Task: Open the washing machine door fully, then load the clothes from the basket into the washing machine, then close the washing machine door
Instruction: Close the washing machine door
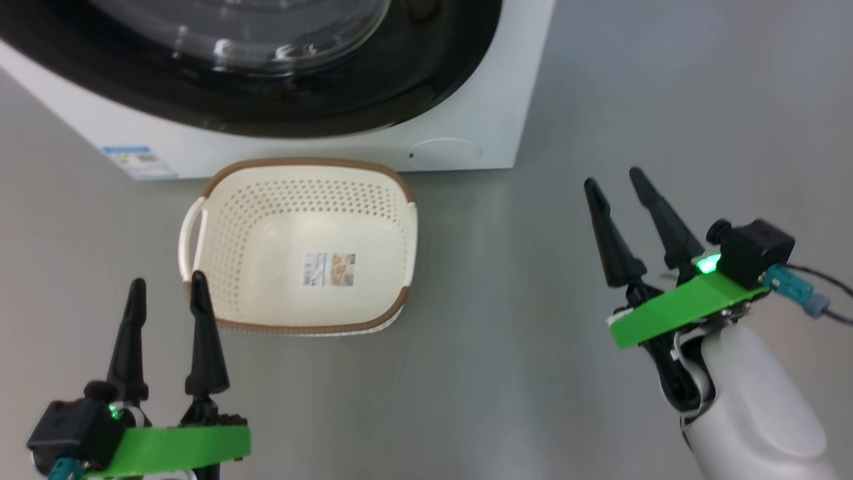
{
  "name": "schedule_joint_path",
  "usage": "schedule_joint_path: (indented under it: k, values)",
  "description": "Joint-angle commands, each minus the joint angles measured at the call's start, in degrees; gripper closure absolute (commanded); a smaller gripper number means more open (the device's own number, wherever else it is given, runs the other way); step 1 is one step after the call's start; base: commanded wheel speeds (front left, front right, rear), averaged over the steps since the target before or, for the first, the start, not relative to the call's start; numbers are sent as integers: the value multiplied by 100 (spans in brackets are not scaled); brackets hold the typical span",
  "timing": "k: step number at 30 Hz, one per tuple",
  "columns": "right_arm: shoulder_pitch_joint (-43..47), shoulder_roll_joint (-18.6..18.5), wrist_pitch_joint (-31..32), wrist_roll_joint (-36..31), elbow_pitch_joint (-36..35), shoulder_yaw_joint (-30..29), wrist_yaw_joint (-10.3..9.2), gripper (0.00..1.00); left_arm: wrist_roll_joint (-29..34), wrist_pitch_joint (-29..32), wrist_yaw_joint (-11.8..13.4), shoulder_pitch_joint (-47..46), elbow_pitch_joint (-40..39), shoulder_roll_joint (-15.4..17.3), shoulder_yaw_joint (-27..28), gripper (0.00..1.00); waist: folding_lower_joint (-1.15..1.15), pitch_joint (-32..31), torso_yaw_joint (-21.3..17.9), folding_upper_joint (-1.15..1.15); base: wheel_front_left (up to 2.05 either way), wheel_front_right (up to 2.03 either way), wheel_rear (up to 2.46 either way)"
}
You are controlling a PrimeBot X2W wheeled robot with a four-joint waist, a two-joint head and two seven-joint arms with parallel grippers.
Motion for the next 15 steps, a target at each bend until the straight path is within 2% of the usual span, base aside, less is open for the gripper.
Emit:
schedule_joint_path:
  k: [1, 15]
  values:
    - [268, 141, -25, -88, -211, 65, -14, 0, 88, -45, -46, 112, -143, 104, 287, 0, 1, -381, -432, 0, 0, 0, 0]
    - [1319, 329, -26, -390, -407, -91, -14, 0, 241, -45, 42, 711, -197, 104, 473, 0, 1, -1032, -865, 0, 0, 0, 0]
